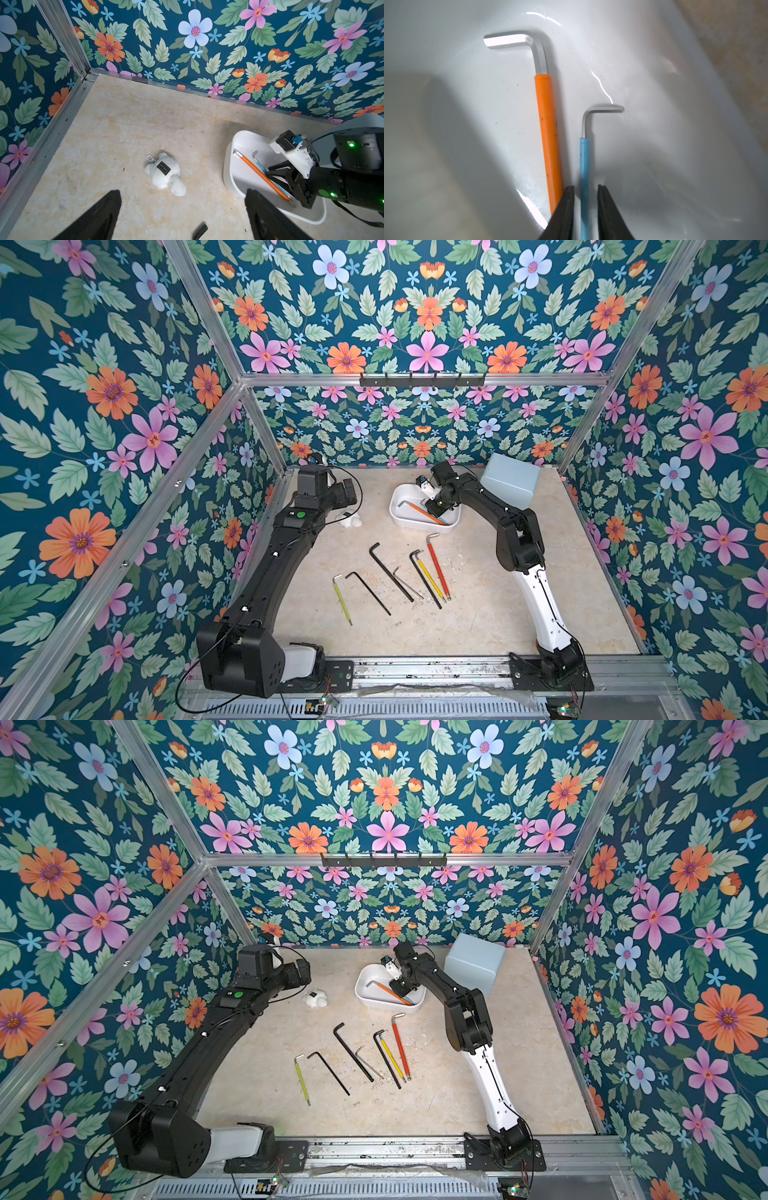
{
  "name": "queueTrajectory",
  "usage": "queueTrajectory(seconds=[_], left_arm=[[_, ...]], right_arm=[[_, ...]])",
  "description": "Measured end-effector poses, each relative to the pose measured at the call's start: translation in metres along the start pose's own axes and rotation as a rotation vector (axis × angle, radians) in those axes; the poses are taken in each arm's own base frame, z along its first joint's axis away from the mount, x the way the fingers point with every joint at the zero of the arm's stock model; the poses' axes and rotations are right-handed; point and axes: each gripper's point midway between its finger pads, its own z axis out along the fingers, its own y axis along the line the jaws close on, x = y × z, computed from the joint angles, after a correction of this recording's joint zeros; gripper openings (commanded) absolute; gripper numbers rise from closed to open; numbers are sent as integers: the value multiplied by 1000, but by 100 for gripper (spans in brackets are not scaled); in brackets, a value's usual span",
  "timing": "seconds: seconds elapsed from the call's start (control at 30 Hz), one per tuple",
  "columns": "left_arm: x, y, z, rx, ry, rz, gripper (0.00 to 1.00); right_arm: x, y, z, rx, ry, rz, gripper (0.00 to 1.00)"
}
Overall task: Put the hex key on the desktop into the storage box
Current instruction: Place the Allen key in the storage box, then pick up the Allen key from the center of the board.
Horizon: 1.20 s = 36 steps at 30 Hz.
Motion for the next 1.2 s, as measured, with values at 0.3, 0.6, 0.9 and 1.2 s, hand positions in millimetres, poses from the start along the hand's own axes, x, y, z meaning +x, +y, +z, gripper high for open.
queueTrajectory(seconds=[0.3, 0.6, 0.9, 1.2], left_arm=[[-17, 0, -17, 0, -62, -54, 99], [-17, 3, -33, -1, -89, -79, 100], [9, 9, -26, -11, -39, -96, 99], [27, 4, -18, 12, 2, -119, 100]], right_arm=[[-23, -13, -22, 64, -71, 100, 43], [-85, -4, -166, 116, -367, 226, 60], [17, 50, -214, 95, -287, 467, 63], [122, 127, -165, 27, 11, 566, 62]])
